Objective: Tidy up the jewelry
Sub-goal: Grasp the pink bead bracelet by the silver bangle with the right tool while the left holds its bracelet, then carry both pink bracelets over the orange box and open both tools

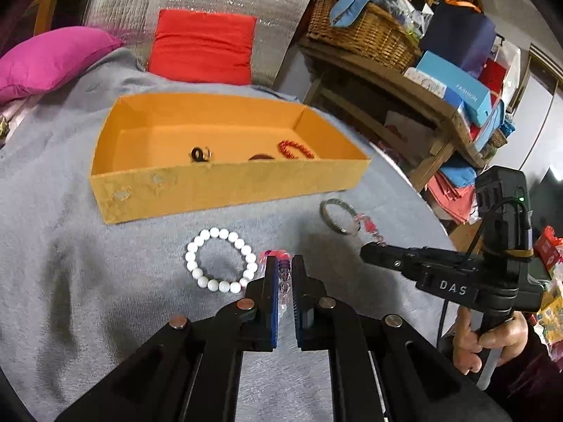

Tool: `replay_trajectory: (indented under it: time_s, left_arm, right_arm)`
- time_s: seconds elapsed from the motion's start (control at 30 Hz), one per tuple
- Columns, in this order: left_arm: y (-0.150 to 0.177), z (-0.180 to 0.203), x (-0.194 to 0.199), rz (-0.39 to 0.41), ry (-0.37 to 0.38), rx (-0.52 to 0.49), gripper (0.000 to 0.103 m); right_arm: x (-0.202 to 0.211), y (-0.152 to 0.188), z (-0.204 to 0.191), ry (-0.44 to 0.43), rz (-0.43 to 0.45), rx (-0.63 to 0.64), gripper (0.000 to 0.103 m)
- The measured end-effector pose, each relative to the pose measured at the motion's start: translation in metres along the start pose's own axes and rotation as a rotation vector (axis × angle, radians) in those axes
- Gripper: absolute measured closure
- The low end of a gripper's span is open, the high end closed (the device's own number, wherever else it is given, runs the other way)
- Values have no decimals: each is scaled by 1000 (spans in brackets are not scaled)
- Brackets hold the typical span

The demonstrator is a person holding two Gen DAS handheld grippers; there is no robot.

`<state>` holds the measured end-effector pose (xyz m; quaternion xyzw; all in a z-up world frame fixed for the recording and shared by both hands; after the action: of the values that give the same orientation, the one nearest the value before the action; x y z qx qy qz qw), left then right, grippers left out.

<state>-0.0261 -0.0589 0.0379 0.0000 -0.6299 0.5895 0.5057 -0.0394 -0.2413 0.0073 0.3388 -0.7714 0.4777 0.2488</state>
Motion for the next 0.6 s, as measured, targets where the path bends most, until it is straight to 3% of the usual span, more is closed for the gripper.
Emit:
replay_trajectory:
  time_s: [0.33,0.6]
  left_arm:
    - [-18,-10,27,99,4,18,96]
    - [-42,-30,42,160,-5,65,96]
  right_arm:
    - [12,-13,-8,-68,34,-42,94]
    - [14,-46,-22,-121,99,-38,94]
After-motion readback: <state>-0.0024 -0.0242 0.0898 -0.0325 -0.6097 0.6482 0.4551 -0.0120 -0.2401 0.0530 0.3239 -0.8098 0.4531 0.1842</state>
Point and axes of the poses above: each gripper's, at about its wrist camera, not at the fingertips, and x roughly against the way its jaws point, z to its right, y to its underside, the point moved 5 cm from there along -x, roughly the way its jaws point, and after that the axes turned 10 degrees about -x, right-handed, at the moved point
